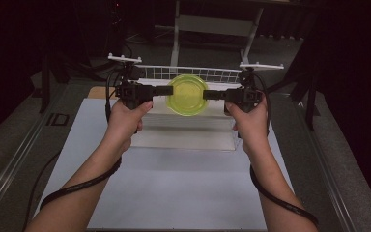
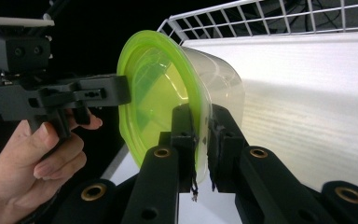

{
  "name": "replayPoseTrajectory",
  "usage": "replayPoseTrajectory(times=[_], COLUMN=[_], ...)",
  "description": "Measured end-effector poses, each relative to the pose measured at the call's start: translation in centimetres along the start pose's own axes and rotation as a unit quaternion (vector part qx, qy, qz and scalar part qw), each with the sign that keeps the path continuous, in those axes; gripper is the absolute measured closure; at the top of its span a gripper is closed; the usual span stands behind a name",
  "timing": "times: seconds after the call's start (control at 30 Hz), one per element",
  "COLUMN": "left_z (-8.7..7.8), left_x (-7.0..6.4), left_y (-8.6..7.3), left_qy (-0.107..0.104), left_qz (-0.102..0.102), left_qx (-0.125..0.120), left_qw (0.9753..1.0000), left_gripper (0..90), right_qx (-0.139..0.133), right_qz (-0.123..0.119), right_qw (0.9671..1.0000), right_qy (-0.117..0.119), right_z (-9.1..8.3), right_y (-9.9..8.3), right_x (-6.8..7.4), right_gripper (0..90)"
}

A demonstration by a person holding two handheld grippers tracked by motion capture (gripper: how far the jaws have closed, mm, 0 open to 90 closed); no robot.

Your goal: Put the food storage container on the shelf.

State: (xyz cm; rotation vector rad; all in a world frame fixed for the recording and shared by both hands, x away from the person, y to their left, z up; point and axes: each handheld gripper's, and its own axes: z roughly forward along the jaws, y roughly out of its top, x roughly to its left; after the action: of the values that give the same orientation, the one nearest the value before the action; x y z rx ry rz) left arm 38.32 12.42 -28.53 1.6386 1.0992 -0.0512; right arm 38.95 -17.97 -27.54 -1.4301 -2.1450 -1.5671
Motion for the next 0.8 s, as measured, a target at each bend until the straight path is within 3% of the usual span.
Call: replayPoseTrajectory(times=[0.07, 0.17, 0.4, 0.53, 0.67, 0.8], left_z=[0.3, 0.8, 2.0, 2.4, 2.5, 3.0], left_x=[0.3, 1.0, 1.9, 2.5, 2.8, 3.1], left_y=[0.2, 0.0, -0.8, -0.8, -0.7, -0.8], left_qy=[-0.006, -0.011, 0.005, 0.01, 0.013, 0.01], left_qz=[-0.009, -0.023, -0.034, -0.04, -0.045, -0.047], left_qx=[0.003, 0.006, 0.017, 0.018, 0.011, 0.016], left_qw=[0.9999, 0.9997, 0.9993, 0.999, 0.9988, 0.9987], left_gripper=[74.1, 73.5, 70.6, 70.6, 70.6, 70.2], right_qx=[0.006, 0.014, 0.043, 0.054, 0.05, 0.055], right_qz=[0.021, 0.042, 0.078, 0.082, 0.078, 0.085], right_qw=[0.9997, 0.9989, 0.996, 0.9951, 0.995, 0.9942], right_qy=[0.008, 0.013, 0.0, -0.009, -0.038, -0.038], right_z=[0.5, 0.8, 1.8, 2.1, 2.3, 2.9], right_y=[0.5, 0.7, 1.2, 1.5, 2.2, 2.7], right_x=[-0.9, -1.8, -3.3, -3.7, -4.4, -5.1], right_gripper=[81.8, 81.8, 81.7, 81.0, 76.9, 70.1])
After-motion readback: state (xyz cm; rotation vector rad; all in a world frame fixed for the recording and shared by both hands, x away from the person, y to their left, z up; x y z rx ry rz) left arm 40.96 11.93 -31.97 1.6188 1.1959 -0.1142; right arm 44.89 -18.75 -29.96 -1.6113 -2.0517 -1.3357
